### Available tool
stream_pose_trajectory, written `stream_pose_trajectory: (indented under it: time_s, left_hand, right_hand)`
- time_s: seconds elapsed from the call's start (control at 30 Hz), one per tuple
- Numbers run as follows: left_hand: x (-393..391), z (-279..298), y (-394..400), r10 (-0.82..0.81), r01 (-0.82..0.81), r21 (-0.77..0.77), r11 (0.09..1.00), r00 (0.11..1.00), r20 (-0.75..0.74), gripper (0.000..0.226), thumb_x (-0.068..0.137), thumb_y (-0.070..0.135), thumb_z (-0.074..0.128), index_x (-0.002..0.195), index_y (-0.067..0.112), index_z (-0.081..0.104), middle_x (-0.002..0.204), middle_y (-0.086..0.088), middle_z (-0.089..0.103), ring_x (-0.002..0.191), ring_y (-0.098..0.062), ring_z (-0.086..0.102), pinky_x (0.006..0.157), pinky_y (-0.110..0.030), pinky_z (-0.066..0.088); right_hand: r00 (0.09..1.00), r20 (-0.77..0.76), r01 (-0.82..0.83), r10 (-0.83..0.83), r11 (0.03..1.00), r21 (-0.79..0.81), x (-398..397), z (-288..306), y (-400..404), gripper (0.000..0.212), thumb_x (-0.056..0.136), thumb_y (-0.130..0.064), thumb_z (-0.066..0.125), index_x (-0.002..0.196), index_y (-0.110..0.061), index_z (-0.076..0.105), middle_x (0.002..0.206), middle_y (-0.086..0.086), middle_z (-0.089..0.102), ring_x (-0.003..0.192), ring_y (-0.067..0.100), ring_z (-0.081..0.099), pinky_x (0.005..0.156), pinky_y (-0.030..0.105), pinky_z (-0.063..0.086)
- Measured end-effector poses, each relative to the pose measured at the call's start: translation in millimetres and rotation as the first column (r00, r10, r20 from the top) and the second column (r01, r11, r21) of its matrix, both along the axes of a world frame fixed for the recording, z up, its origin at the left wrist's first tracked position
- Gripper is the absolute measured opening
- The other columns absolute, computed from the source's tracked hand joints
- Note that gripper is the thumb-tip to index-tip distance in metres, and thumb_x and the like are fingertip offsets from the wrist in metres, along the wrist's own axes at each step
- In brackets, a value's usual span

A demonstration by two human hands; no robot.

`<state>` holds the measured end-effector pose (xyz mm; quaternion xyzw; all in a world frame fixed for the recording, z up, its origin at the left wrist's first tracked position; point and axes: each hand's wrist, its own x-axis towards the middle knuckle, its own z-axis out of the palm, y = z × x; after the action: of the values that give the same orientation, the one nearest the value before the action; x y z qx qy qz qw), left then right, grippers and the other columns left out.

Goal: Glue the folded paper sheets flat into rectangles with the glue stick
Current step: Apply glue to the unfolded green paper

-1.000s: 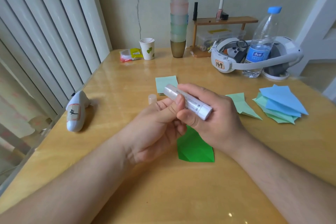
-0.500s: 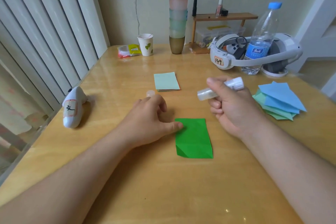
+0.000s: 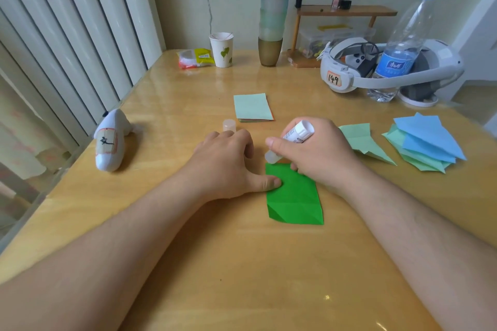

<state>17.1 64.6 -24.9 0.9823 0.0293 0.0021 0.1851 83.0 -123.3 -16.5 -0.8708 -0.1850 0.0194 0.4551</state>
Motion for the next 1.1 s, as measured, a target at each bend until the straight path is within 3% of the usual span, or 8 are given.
stream_pose_trajectory:
  time_s: [0.13, 0.3, 0.6, 0.7, 1.0, 1.1]
  left_hand:
    - [6, 2, 0, -0.011, 0.011, 0.040, 0.999, 1.000, -0.022, 0.073, 0.053, 0.092, 0.061, 0.096, 0.034, 0.051, 0.100, 0.012, 0.053, 0.103, -0.021, 0.048, 0.095, -0.042, 0.044]
    - [6, 1, 2, -0.034, 0.035, 0.046, 0.998, 0.999, -0.037, 0.073, 0.051, 0.095, 0.057, 0.094, 0.036, 0.055, 0.100, 0.012, 0.052, 0.104, -0.022, 0.047, 0.097, -0.044, 0.045]
    - [5, -3, 7, -0.082, 0.082, 0.006, 0.997, 0.995, 0.049, 0.067, 0.052, 0.095, 0.056, 0.085, 0.037, 0.051, 0.093, 0.015, 0.052, 0.099, -0.020, 0.048, 0.096, -0.044, 0.045]
    - [2, -2, 9, -0.123, 0.124, -0.027, 0.992, 0.991, 0.058, 0.061, 0.057, 0.088, 0.064, 0.087, 0.036, 0.052, 0.093, 0.018, 0.053, 0.099, -0.017, 0.046, 0.099, -0.046, 0.044]
    - [2, 0, 9, -0.128, 0.130, -0.029, 0.991, 0.991, 0.046, 0.059, 0.060, 0.084, 0.069, 0.091, 0.036, 0.055, 0.097, 0.017, 0.053, 0.104, -0.018, 0.045, 0.102, -0.045, 0.042]
    - [2, -1, 9, -0.126, 0.128, -0.030, 0.991, 0.991, 0.041, 0.060, 0.059, 0.086, 0.066, 0.090, 0.036, 0.054, 0.097, 0.016, 0.053, 0.103, -0.019, 0.045, 0.102, -0.046, 0.042]
  right_hand:
    - [1.000, 0.021, -0.001, 0.002, 1.000, -0.006, -1, -1, 1, 0.046, 0.070, -0.062, 0.082, 0.080, -0.019, 0.068, 0.070, 0.000, 0.071, 0.066, 0.025, 0.067, 0.065, 0.047, 0.059]
    - [0.999, 0.033, -0.004, 0.005, 0.999, -0.040, -3, -1, 2, 0.036, 0.075, -0.055, 0.085, 0.076, -0.022, 0.069, 0.064, -0.012, 0.067, 0.057, 0.003, 0.054, 0.058, 0.027, 0.041]
    - [0.998, 0.064, 0.010, -0.005, 0.997, -0.082, 4, 2, -13, 0.039, 0.072, -0.049, 0.086, 0.076, -0.015, 0.067, 0.069, 0.001, 0.069, 0.060, 0.011, 0.056, 0.060, 0.031, 0.045]
    - [0.997, 0.063, 0.038, -0.032, 0.995, -0.090, 6, 3, -24, 0.043, 0.072, -0.050, 0.086, 0.079, -0.012, 0.067, 0.075, 0.007, 0.069, 0.063, 0.013, 0.055, 0.062, 0.032, 0.045]
    - [0.996, 0.044, 0.084, -0.079, 0.988, -0.128, 1, 9, -34, 0.030, 0.078, -0.038, 0.083, 0.077, -0.013, 0.066, 0.063, -0.004, 0.065, 0.054, 0.006, 0.048, 0.055, 0.028, 0.039]
    - [0.996, 0.047, 0.079, -0.073, 0.986, -0.149, 2, 8, -32, 0.028, 0.076, -0.035, 0.078, 0.081, -0.012, 0.063, 0.073, 0.001, 0.073, 0.062, 0.012, 0.053, 0.058, 0.030, 0.041]
